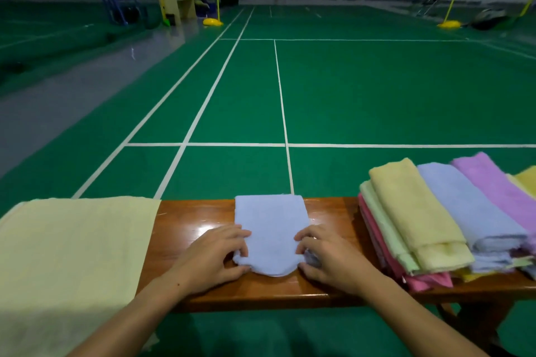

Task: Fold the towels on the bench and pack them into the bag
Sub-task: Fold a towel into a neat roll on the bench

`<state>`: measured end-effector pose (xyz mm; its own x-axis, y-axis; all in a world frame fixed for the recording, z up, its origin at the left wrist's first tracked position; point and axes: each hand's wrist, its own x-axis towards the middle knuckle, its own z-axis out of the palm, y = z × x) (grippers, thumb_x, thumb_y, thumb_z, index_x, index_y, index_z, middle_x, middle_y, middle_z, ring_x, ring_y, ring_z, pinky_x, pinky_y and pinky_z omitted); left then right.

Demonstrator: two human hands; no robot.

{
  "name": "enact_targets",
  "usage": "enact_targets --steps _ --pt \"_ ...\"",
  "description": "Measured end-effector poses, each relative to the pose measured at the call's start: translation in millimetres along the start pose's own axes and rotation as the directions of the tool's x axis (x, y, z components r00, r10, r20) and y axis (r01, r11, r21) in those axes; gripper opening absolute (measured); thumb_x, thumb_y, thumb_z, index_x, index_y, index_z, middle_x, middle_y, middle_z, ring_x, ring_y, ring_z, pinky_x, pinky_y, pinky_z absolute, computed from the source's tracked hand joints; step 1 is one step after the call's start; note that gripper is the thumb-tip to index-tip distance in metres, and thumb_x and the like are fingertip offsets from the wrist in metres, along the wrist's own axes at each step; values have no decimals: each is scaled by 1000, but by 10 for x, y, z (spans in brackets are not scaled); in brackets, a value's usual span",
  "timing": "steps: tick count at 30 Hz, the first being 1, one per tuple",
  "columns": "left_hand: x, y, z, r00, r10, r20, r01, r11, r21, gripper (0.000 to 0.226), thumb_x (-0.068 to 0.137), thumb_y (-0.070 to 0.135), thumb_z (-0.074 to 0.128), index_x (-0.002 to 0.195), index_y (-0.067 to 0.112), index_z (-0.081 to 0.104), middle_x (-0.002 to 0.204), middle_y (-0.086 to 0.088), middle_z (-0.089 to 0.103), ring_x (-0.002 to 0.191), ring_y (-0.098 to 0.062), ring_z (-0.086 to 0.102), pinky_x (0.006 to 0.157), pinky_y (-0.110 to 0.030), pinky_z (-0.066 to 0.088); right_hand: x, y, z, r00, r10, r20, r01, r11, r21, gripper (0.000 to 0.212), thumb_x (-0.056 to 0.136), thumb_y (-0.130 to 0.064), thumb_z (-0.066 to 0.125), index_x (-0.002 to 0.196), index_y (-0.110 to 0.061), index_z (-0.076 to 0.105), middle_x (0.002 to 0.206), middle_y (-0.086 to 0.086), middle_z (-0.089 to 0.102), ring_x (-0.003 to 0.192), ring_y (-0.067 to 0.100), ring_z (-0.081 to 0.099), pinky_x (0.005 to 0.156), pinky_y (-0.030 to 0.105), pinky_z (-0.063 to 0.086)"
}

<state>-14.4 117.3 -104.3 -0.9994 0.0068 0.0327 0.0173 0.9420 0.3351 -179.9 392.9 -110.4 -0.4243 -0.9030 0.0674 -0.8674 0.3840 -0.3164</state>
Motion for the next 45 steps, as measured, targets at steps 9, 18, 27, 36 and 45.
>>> enact_targets --steps 9,18,27,36,45 --pt "-71 153 -188 987 -162 21 158 911 -380 26 93 61 63 99 36 60 82 5 69 74 -14 63 70 -42 54 -120 -230 -287 992 104 73 -121 948 295 19 86 -51 56 98 -36 55 100 -17 61 98 7 54 86 40 51" --pt "-236 289 -361 957 -155 246 286 663 -692 14 101 30 69 106 20 61 69 -5 60 64 -25 40 57 -34 25 -224 -318 -435 966 147 214 -256 674 693 13 90 -18 67 99 -9 68 82 -5 64 71 6 55 64 30 43" --pt "-71 343 -344 928 -295 227 346 457 -820 48 89 11 84 132 15 65 112 -10 80 107 -27 77 93 -55 61 -52 -398 -364 877 337 344 -401 117 909 34 93 -26 80 118 -5 74 114 9 79 105 23 76 85 38 61" --pt "190 309 -279 902 -422 94 278 399 -874 16 106 32 61 119 25 62 109 5 79 98 -14 77 76 -39 61 281 -168 -87 872 488 32 -283 451 846 18 105 -26 63 115 -19 77 107 -6 80 98 13 76 88 40 62" --pt "659 -151 206 838 -523 -154 360 743 -565 9 104 39 62 106 35 54 68 -3 70 62 -28 65 55 -35 40 605 23 213 727 662 -181 -521 704 482 12 99 -31 63 91 -24 69 77 -9 68 71 12 62 69 43 55"
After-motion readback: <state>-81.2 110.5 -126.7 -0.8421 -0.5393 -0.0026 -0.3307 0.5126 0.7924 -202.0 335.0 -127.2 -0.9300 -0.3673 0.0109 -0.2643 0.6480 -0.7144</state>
